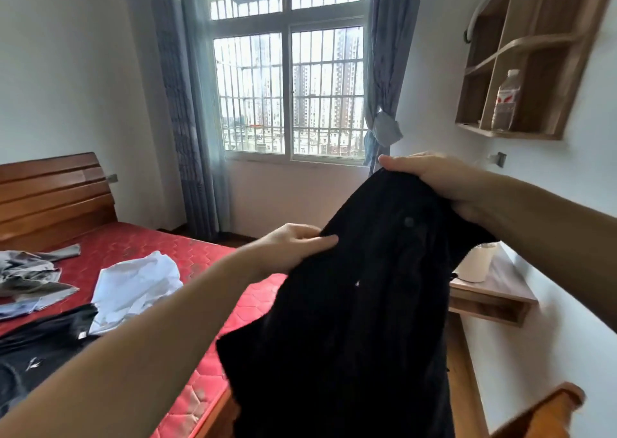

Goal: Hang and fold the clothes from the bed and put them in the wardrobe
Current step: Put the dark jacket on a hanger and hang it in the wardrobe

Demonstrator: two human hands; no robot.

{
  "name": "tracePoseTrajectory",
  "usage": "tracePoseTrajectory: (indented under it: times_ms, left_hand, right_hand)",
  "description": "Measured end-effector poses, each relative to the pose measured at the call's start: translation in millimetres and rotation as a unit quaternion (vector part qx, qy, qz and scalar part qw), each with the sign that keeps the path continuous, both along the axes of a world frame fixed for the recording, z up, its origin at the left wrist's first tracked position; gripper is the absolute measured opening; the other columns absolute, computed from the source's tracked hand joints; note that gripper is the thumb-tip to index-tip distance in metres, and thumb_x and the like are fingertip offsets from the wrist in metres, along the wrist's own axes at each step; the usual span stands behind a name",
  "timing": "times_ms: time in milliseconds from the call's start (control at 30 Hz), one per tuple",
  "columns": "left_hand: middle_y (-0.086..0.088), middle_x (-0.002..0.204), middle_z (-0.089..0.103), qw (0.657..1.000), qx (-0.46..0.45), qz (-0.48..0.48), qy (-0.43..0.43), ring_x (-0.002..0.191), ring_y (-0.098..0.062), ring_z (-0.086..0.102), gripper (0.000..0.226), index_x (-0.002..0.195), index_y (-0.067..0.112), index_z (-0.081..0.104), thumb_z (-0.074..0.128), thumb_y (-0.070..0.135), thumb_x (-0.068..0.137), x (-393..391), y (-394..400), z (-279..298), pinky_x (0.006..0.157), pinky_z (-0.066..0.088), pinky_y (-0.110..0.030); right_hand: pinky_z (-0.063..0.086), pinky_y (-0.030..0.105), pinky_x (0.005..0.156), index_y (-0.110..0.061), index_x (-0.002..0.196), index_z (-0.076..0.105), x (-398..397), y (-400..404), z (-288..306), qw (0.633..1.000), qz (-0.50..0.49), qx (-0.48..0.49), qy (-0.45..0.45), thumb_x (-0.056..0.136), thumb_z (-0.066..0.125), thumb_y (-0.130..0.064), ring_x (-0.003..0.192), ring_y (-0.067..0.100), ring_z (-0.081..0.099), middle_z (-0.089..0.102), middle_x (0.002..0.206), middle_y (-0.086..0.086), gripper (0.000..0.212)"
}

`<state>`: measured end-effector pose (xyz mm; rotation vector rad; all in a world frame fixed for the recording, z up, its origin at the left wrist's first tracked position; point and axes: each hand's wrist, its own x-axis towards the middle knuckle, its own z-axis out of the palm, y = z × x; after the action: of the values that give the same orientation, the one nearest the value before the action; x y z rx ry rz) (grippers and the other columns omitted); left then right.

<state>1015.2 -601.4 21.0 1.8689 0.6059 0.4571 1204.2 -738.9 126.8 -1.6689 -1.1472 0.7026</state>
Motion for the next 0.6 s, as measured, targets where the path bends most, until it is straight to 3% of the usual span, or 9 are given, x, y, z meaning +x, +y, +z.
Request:
tracePoseTrajectory:
  times_ms: [100, 167, 233, 333, 433, 500, 600]
  left_hand:
    - [0.003, 0.087, 0.071, 0.956, 0.148, 0.124, -0.219, 0.076, -0.017, 0.07, 0.019, 0.101, 0.026, 0.066, 0.072, 0.016, 0.086, 17.3, -20.6, -19.2, 0.073, 0.058, -0.033]
    - [0.008, 0.093, 0.071, 0.936, 0.179, 0.123, -0.278, 0.083, -0.014, 0.071, 0.025, 0.103, 0.032, 0.066, 0.069, 0.014, 0.086, 28.6, -37.7, -29.1, 0.074, 0.057, -0.027]
    - [0.009, 0.103, 0.071, 0.951, 0.149, 0.082, -0.259, 0.094, -0.015, 0.069, 0.025, 0.112, 0.03, 0.065, 0.062, 0.023, 0.088, 40.1, -52.0, -37.5, 0.082, 0.055, -0.027]
    - [0.007, 0.112, 0.068, 0.979, 0.027, -0.002, -0.2, 0.106, -0.012, 0.062, 0.039, 0.124, 0.028, 0.06, 0.049, 0.044, 0.091, 53.4, -60.5, -47.2, 0.097, 0.048, -0.034]
    - [-0.009, 0.094, 0.064, 0.982, -0.041, -0.044, -0.178, 0.087, -0.022, 0.055, 0.044, 0.104, 0.011, 0.067, 0.05, 0.048, 0.088, 66.7, -66.5, -55.1, 0.082, 0.044, -0.043]
    - [-0.003, 0.078, 0.06, 0.987, -0.004, -0.01, -0.158, 0.074, -0.017, 0.051, 0.041, 0.085, 0.012, 0.068, 0.053, 0.05, 0.085, 71.4, -65.5, -52.2, 0.07, 0.04, -0.038]
    - [0.014, 0.065, 0.057, 0.972, 0.173, 0.048, -0.151, 0.061, -0.002, 0.049, 0.034, 0.075, 0.015, 0.065, 0.051, 0.042, 0.091, 66.9, -50.0, -33.9, 0.062, 0.04, -0.028]
  right_hand:
    - [0.055, 0.029, 0.062, -0.01, 0.104, 0.066, -5.8, 5.2, -7.3, 1.0, -0.029, 0.003, -0.003, 0.081, 0.071, -0.047, 0.076, 0.024, 0.072, 0.074, 0.087, 0.011, 0.044]
    - [0.054, 0.028, 0.061, -0.01, 0.104, 0.064, -6.1, 5.3, -10.3, 0.999, -0.046, 0.01, 0.013, 0.081, 0.071, -0.047, 0.077, 0.024, 0.07, 0.072, 0.088, 0.011, 0.044]
    - [0.053, 0.026, 0.059, -0.01, 0.101, 0.064, -3.5, 2.8, -10.4, 0.998, -0.054, 0.024, 0.032, 0.08, 0.072, -0.047, 0.073, 0.022, 0.07, 0.073, 0.084, 0.01, 0.044]
    - [0.055, 0.027, 0.059, -0.009, 0.101, 0.066, 4.9, -3.0, -6.9, 0.997, -0.035, 0.045, 0.057, 0.078, 0.073, -0.048, 0.071, 0.022, 0.072, 0.074, 0.08, 0.009, 0.046]
    - [0.053, 0.025, 0.054, -0.011, 0.096, 0.065, 19.6, -12.3, -3.2, 0.998, -0.03, 0.033, 0.04, 0.077, 0.072, -0.05, 0.061, 0.018, 0.071, 0.073, 0.067, 0.004, 0.044]
    - [0.054, 0.03, 0.061, -0.012, 0.096, 0.065, 38.6, -23.6, -0.3, 0.999, -0.038, -0.017, 0.005, 0.078, 0.071, -0.052, 0.069, 0.023, 0.072, 0.074, 0.071, 0.007, 0.044]
    - [0.054, 0.032, 0.068, -0.012, 0.095, 0.071, 70.9, -44.2, -3.0, 0.991, -0.018, -0.106, -0.083, 0.086, 0.066, -0.046, 0.078, 0.021, 0.071, 0.074, 0.085, 0.011, 0.035]
